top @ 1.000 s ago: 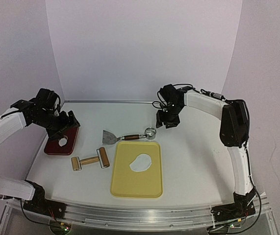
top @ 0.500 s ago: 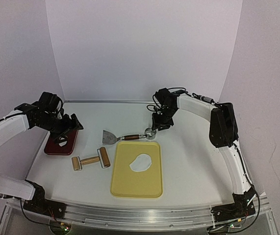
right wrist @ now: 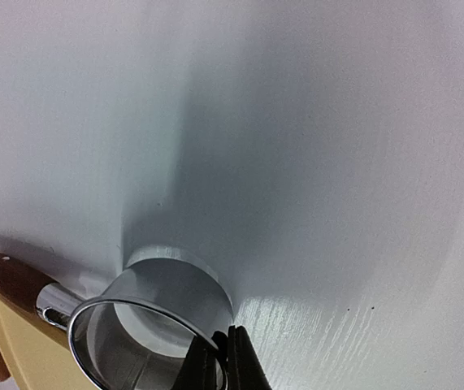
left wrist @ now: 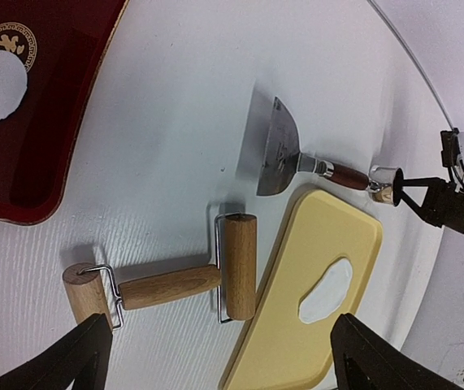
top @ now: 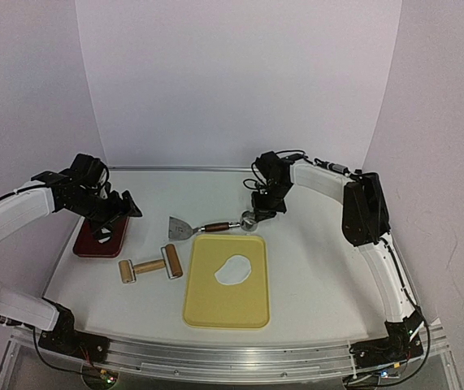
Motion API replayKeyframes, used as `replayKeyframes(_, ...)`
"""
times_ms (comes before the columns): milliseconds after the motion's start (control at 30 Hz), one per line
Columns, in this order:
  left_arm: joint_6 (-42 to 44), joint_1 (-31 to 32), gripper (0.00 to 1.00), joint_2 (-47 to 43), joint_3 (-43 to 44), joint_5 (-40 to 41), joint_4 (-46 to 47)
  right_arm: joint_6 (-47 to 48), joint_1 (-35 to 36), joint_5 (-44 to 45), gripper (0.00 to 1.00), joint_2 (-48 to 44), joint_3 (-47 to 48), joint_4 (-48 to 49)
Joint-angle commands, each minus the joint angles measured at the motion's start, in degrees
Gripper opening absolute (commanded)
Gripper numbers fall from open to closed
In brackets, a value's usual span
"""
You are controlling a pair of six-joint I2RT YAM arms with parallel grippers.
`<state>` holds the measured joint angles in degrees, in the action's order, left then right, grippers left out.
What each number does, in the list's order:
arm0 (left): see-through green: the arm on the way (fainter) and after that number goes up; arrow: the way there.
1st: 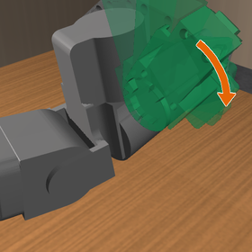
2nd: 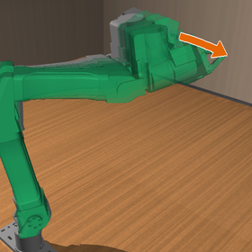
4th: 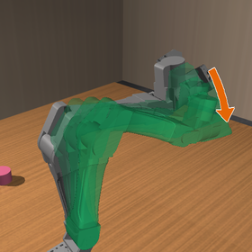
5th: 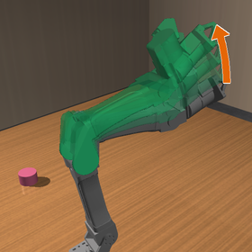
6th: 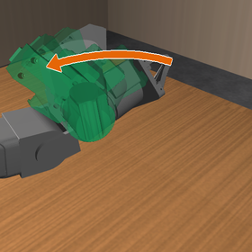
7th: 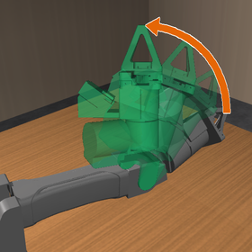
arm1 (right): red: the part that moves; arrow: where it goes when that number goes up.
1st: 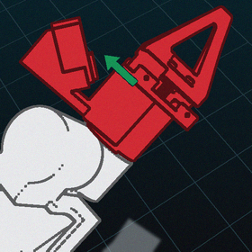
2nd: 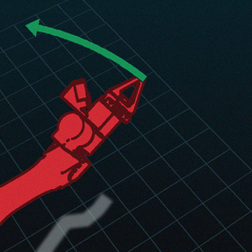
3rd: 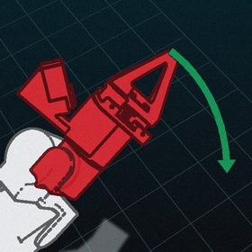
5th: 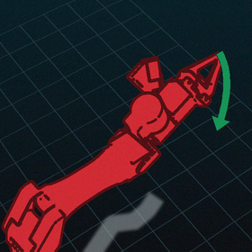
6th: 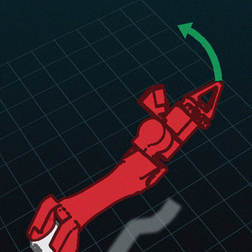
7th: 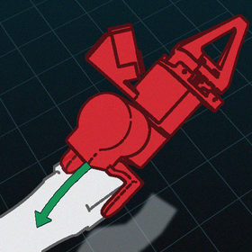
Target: Roll out the dumpling wrappers from the dough
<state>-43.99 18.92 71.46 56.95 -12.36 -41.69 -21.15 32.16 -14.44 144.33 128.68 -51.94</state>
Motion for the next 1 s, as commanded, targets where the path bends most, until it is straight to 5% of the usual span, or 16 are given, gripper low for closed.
replayKeyframes(0, 0.51, -0.17, 0.93, 1.14, 1.2, -2.51, 3.38, -1.22, 0.09, 1.64, 0.0, -1.99, 1.98, -0.26)
replayKeyframes(267, 3.08, 1.27, 0.89, 3.86, 2.53, -9.59, 9.81, -1.66, 0.19, 2.97, 0.0, -13.83, -4.95, -0.22)
replayKeyframes(667, 2.06, 14.35, 0.87, 8.21, 1.67, -15.74, 22.91, -9.78, 12.1, 3.24, 0.0, -40.39, -40.93, 5.56)
replayKeyframes(967, 0.17, 20.58, 0.85, 12.7, 0.77, -18.55, 26.77, -15.51, 19.21, 8.21, 0.0, -40.22, -44.08, 9.4)
